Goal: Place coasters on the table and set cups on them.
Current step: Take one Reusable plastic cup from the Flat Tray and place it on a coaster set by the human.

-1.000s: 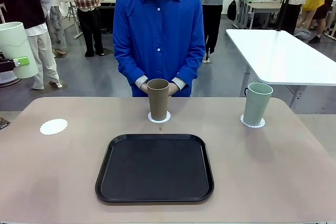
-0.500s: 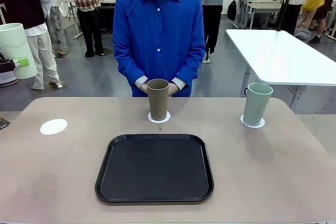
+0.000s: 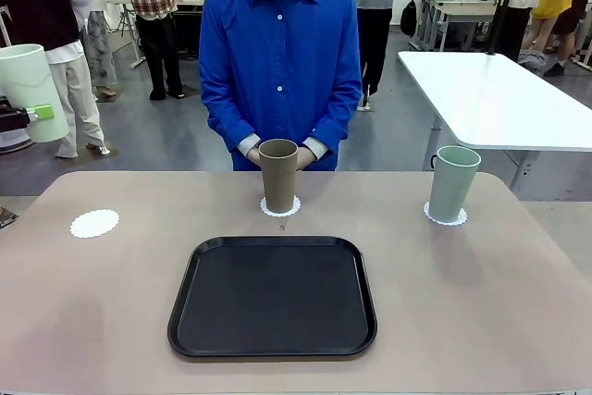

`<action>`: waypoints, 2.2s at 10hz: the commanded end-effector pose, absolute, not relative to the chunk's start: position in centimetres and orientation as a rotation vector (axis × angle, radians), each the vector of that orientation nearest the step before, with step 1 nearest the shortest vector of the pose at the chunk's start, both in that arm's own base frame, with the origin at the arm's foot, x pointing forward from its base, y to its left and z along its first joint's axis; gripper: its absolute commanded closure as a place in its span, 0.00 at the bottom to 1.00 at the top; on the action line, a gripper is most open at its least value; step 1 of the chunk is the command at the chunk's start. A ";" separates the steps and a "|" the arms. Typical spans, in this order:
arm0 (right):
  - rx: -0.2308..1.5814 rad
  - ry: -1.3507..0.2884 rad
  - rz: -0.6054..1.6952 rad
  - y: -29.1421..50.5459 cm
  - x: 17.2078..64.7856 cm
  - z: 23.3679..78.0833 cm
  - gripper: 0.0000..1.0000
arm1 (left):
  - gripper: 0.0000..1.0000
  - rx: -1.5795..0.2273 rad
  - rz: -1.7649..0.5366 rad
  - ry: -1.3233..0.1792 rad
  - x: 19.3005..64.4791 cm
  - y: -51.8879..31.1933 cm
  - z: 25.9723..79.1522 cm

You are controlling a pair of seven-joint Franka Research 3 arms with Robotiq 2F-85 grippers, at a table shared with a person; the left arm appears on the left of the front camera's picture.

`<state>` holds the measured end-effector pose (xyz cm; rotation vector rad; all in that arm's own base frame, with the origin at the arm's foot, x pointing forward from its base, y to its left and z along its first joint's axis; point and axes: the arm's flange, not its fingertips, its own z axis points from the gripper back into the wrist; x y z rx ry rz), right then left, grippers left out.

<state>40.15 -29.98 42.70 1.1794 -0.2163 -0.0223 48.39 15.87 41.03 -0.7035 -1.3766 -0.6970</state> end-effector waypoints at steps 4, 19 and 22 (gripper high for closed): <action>1.173 -0.212 -0.031 -29.9 40.2 42.8 0.00 | 0.17 -0.860 -0.885 -1.300 50.8 16.1 33.6; 1.173 -0.212 -0.031 -29.9 40.2 42.8 0.00 | 0.17 -1.022 -0.981 -1.224 51.9 16.6 23.2; 1.173 -0.212 -0.031 -29.9 40.2 42.8 0.00 | 0.17 -0.995 -0.957 -1.217 51.6 16.0 22.6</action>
